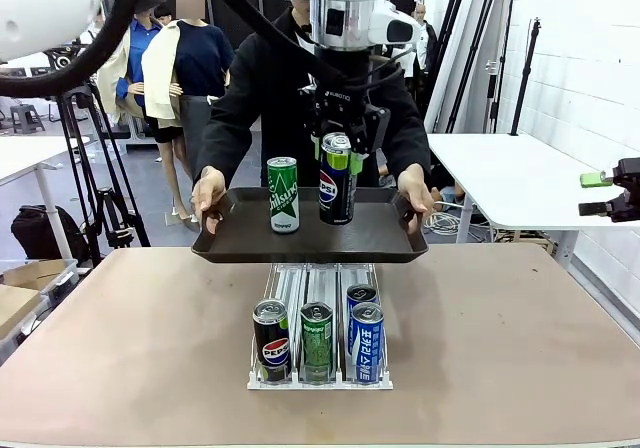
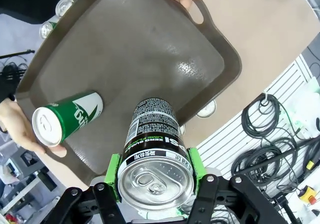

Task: Retrieve and hand over the desired beverage to the person.
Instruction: Place the picked can on the Handle tray extended by the person.

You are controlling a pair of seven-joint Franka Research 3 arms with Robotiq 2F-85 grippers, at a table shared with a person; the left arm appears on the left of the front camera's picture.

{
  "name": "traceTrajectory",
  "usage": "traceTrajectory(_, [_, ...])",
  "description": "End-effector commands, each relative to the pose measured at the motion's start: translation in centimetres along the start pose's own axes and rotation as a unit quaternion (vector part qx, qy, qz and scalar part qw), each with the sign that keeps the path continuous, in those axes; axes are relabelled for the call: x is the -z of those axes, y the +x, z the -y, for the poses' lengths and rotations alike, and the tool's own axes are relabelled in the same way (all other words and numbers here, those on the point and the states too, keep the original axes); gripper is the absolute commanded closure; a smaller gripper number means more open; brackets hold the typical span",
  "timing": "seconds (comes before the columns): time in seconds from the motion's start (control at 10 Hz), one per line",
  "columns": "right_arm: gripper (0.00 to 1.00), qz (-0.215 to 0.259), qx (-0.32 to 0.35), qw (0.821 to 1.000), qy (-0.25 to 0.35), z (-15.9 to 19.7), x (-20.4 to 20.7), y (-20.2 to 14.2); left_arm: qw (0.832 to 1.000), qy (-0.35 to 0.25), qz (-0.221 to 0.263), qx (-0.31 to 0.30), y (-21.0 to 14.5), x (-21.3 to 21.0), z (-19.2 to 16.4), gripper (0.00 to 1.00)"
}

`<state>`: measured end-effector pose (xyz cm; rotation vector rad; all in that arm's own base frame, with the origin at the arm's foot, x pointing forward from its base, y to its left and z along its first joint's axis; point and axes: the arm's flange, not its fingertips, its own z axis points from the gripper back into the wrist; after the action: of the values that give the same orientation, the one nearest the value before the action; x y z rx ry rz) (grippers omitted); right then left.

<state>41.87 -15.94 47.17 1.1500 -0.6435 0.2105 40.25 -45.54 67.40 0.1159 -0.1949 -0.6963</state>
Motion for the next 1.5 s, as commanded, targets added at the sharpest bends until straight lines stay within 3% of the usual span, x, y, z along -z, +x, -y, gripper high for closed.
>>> traceTrajectory(0.0, [0.0, 0.003, -0.001, 1.0, 0.006, -0.1, 0.1, -0.1, 1.0, 0.01, 0.005, -0.015, 1.8, -1.5, -0.2, 1.0])
traceTrajectory(0.7, [0.0, 0.003, -0.001, 1.0, 0.006, -0.1, 0.1, -0.1, 0.999, -0.02, -0.019, -0.027, 4.3, 2.0, -1.4, 1.0])
traceTrajectory(1.4, [0.0, 0.003, -0.001, 1.0, 0.006, -0.1, 0.1, -0.1, 0.998, -0.034, -0.03, -0.041, 4.7, 4.4, -1.9, 1.0])
